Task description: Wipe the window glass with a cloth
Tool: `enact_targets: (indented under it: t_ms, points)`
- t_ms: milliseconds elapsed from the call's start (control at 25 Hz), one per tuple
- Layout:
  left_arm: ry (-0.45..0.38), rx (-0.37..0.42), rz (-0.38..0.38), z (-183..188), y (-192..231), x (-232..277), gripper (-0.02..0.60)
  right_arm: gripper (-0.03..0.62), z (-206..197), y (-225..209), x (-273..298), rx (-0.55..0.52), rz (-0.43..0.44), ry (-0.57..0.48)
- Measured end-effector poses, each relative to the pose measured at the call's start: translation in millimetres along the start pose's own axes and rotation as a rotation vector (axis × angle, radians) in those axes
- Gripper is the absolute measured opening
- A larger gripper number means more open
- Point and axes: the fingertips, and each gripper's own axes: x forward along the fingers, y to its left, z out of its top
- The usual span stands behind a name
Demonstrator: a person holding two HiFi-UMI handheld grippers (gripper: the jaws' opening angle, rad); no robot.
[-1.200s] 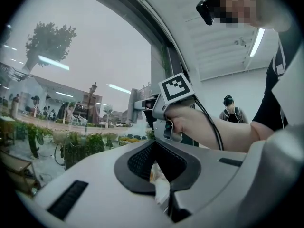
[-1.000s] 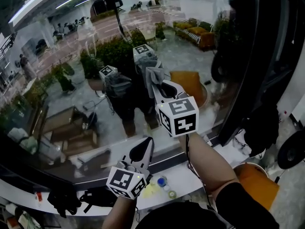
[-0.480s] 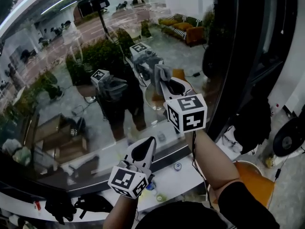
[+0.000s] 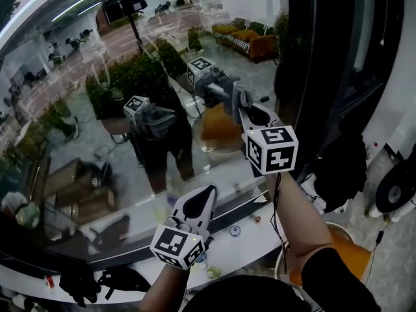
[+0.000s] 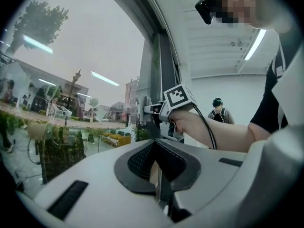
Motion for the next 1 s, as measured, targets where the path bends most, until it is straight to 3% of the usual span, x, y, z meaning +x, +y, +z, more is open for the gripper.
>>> enact_targets:
  t_ms: [400,840,1000]
  points:
    - [0.005,0.017,0.014,2,-12,-8,0.008,0.044,-10,-24,-9,0.025,-0.029,0.022]
    - [0.055,0.040,0.141,-16,4,-57,0.008,0.044,-10,-26,-8,0.022,-0.064,-0.036]
    - [0.091,0.030,0.195,-31,14,-83,0.008,0.044,-22,-10,-8,0.065,-0.016,-0.029]
